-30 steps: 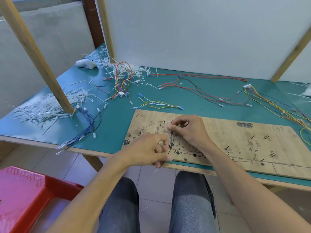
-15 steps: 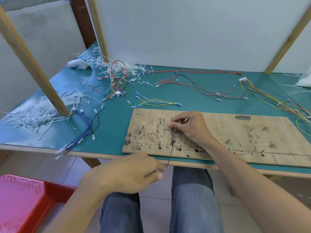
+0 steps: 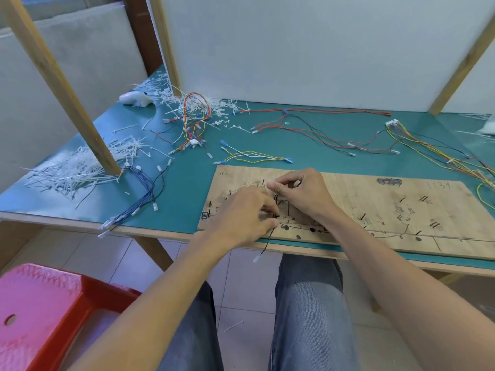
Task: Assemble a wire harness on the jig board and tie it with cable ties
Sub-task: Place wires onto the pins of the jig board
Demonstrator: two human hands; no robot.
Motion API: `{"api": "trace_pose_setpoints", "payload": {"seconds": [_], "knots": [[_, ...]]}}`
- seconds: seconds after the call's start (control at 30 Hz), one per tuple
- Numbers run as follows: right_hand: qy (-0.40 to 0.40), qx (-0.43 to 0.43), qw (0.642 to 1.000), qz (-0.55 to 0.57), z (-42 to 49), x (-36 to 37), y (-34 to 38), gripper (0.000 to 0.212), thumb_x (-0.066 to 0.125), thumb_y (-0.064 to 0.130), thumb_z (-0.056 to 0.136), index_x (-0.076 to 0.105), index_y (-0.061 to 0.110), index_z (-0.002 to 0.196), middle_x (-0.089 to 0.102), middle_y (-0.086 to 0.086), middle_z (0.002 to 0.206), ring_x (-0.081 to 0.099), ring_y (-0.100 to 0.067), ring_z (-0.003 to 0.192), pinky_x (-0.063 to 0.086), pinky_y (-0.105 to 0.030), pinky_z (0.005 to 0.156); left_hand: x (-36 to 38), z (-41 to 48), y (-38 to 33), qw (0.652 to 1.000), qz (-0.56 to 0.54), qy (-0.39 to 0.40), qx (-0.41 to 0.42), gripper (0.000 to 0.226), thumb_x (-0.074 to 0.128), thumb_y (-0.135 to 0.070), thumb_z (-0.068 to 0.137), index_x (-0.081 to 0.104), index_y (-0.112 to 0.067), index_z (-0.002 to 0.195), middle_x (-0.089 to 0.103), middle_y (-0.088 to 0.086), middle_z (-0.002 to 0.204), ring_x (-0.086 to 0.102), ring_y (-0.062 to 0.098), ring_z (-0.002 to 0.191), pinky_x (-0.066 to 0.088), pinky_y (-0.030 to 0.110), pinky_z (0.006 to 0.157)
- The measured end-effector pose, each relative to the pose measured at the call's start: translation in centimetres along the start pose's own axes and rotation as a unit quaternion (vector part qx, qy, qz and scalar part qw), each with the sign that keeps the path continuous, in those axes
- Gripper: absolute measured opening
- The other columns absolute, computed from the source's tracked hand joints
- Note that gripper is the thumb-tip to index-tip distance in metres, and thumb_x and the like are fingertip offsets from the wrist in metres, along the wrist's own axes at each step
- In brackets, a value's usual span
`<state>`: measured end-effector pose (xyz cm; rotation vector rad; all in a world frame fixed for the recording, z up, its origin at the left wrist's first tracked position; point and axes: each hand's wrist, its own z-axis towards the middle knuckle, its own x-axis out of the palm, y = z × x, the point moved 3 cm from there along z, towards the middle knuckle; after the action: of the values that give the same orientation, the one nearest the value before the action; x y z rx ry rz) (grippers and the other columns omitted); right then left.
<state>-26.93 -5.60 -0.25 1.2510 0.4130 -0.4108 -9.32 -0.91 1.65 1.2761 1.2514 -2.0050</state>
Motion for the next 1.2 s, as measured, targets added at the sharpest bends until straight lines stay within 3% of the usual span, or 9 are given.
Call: {"api": "trace_pose_setpoints", "payload": {"seconds": [0.1, 0.23, 0.37, 0.5, 0.6, 0.8, 1.03, 1.1, 1.2], "knots": [[0.017, 0.001, 1.0, -0.013, 0.0, 0.0, 0.2, 0.009, 0.088, 0.034, 0.084, 0.083, 0.028, 0.08, 0.077, 0.016, 0.076, 0.063, 0.001, 0.063, 0.048, -0.016, 0.062, 0.1, -0.1, 0.0, 1.0, -0.003, -0.013, -0.001, 0.017, 0.082, -0.044, 0.082, 0.08, -0.036, 0.096, 0.066, -0.018, 0.105, 0.061, 0.01, 0.102, 0.054, 0.04, 0.091], [0.041, 0.0, 0.998, -0.039, -0.1, 0.1, 0.6, 0.009, 0.087, 0.032, 0.084, 0.081, 0.027, 0.08, 0.076, 0.011, 0.076, 0.064, -0.006, 0.066, 0.056, -0.036, 0.069, 0.1, -0.2, -0.1, 1.0, 0.012, -0.021, -0.011, 0.019, 0.082, -0.045, 0.083, 0.08, -0.036, 0.099, 0.068, -0.017, 0.115, 0.061, 0.01, 0.107, 0.051, 0.032, 0.088], [0.034, 0.005, 0.998, -0.044, 0.0, 0.1, 0.7, 0.007, 0.082, 0.03, 0.087, 0.081, 0.026, 0.081, 0.076, 0.006, 0.076, 0.068, -0.019, 0.071, 0.058, -0.046, 0.074, -0.1, -0.5, -0.1, 0.999, 0.001, -0.031, -0.023, 0.022, 0.082, -0.047, 0.083, 0.082, -0.036, 0.102, 0.069, -0.018, 0.103, 0.06, 0.008, 0.097, 0.051, 0.032, 0.082], [0.028, 0.014, 0.999, -0.021, 0.0, -0.1, 0.4, 0.004, 0.079, 0.021, 0.088, 0.081, 0.024, 0.088, 0.077, 0.006, 0.08, 0.07, -0.022, 0.078, 0.058, -0.044, 0.077, -0.2, -0.7, 0.0, 0.999, -0.021, -0.028, -0.032, 0.021, 0.083, -0.045, 0.083, 0.082, -0.038, 0.103, 0.067, -0.016, 0.09, 0.058, 0.009, 0.09, 0.052, 0.037, 0.081], [0.031, 0.021, 0.999, -0.004, -0.1, -0.1, 0.4, 0.019, 0.077, 0.01, 0.083, 0.08, 0.025, 0.095, 0.077, 0.008, 0.085, 0.069, -0.026, 0.082, 0.057, -0.04, 0.076, -0.2, -0.7, 0.1, 0.999, -0.026, -0.03, -0.035, 0.022, 0.083, -0.046, 0.083, 0.082, -0.038, 0.103, 0.066, -0.017, 0.088, 0.058, 0.008, 0.088, 0.053, 0.039, 0.081], [0.043, 0.008, 0.999, -0.005, -0.2, 0.1, 0.3, 0.01, 0.082, 0.022, 0.082, 0.079, 0.03, 0.087, 0.076, 0.008, 0.084, 0.059, -0.016, 0.069, 0.056, -0.046, 0.074, 0.0, -0.8, 0.0, 0.998, -0.022, -0.05, -0.031, 0.011, 0.078, -0.042, 0.088, 0.082, -0.04, 0.098, 0.066, -0.018, 0.089, 0.057, 0.007, 0.088, 0.054, 0.037, 0.078], [0.07, -0.034, 0.995, -0.06, -0.6, 0.2, 0.8, 0.009, 0.086, 0.024, 0.082, 0.079, 0.03, 0.082, 0.069, 0.011, 0.095, 0.06, -0.022, 0.078, 0.054, -0.052, 0.083, 0.5, -1.0, -0.1, 0.997, -0.016, -0.065, -0.038, 0.015, 0.079, -0.042, 0.088, 0.082, -0.038, 0.102, 0.067, -0.016, 0.093, 0.059, 0.008, 0.089, 0.055, 0.036, 0.08], [0.07, -0.044, 0.994, -0.065, -0.6, 0.3, 0.8, 0.009, 0.087, 0.027, 0.082, 0.079, 0.03, 0.08, 0.07, 0.01, 0.095, 0.061, -0.024, 0.08, 0.054, -0.053, 0.082, 0.3, -1.1, 0.0, 0.998, -0.019, -0.058, -0.034, 0.018, 0.079, -0.04, 0.088, 0.082, -0.037, 0.106, 0.067, -0.016, 0.093, 0.058, 0.005, 0.087, 0.053, 0.033, 0.079], [0.071, -0.041, 0.995, -0.054, -0.5, 0.2, 0.5, 0.011, 0.091, 0.031, 0.078, 0.08, 0.029, 0.076, 0.071, 0.011, 0.094, 0.065, -0.024, 0.084, 0.054, -0.053, 0.081, -0.9, -1.5, 0.8, 0.997, -0.066, -0.006, -0.038, 0.017, 0.079, -0.038, 0.088, 0.083, -0.035, 0.105, 0.069, -0.021, 0.083, 0.062, -0.005, 0.081, 0.046, 0.011, 0.072]]}}
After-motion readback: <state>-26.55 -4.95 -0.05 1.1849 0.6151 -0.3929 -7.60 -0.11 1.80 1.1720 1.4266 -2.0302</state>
